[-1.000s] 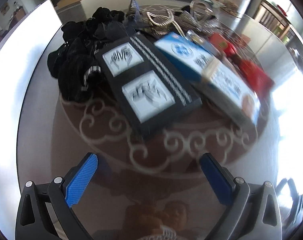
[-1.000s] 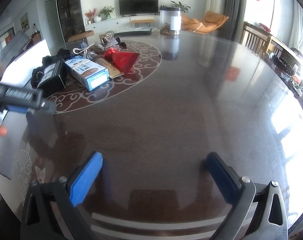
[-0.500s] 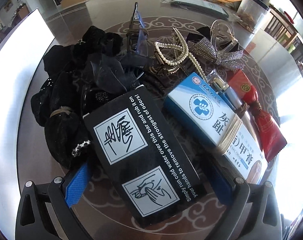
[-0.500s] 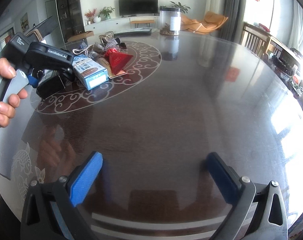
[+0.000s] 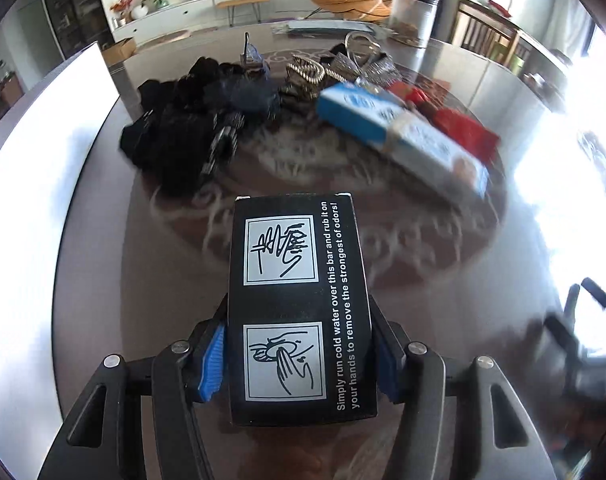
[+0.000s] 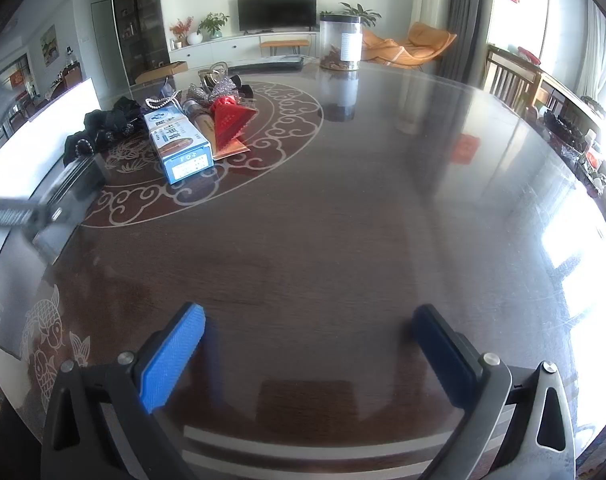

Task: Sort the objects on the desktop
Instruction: 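Close the left gripper on the black soap box and lift it, then carry the soap box with the left gripper while the right gripper grasps the nail cream box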

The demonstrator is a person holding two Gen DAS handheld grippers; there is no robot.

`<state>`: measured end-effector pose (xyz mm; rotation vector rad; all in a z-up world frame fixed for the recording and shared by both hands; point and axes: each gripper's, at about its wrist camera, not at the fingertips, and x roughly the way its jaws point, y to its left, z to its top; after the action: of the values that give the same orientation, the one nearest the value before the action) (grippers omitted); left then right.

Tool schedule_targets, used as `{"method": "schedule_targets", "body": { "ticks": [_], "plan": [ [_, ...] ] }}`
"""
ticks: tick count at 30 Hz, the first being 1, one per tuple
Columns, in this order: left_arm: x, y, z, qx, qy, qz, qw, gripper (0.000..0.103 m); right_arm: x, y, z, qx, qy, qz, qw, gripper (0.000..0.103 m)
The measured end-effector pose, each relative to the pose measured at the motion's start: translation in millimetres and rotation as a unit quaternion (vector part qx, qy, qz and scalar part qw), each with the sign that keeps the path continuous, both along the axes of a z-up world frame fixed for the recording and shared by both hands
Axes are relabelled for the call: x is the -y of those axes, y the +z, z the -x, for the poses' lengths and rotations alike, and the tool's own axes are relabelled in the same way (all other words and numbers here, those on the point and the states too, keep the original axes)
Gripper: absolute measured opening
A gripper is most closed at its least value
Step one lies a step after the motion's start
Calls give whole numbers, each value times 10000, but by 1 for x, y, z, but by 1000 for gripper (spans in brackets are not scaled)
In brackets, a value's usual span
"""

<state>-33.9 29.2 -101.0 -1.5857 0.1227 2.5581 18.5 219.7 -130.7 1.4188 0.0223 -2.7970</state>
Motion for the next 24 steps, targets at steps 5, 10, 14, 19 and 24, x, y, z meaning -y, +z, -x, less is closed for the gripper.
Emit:
{"method": "schedule_targets", "body": {
  "ticks": [5,10,14,19,24],
  "plan": [
    [17,-1,-31,-145,-94,-59,9998,58,26,30,30,-9,903,1074,9901,102],
    [27,-3,-28,-207,-91,-108,9997,58,77,72,108,-512,2092,763,9735,102],
    [29,-6,-24,-191,-32,-128,9997,58,108,58,152,-217,2523,341,9668,93],
    [44,-3,-44,-217,9,-116,9997,58,122,32,163,31,2616,-28,9652,70],
    [46,-3,-40,-219,73,-64,9997,59,130,18,160,-20,2582,-425,9652,65]
  ]
}}
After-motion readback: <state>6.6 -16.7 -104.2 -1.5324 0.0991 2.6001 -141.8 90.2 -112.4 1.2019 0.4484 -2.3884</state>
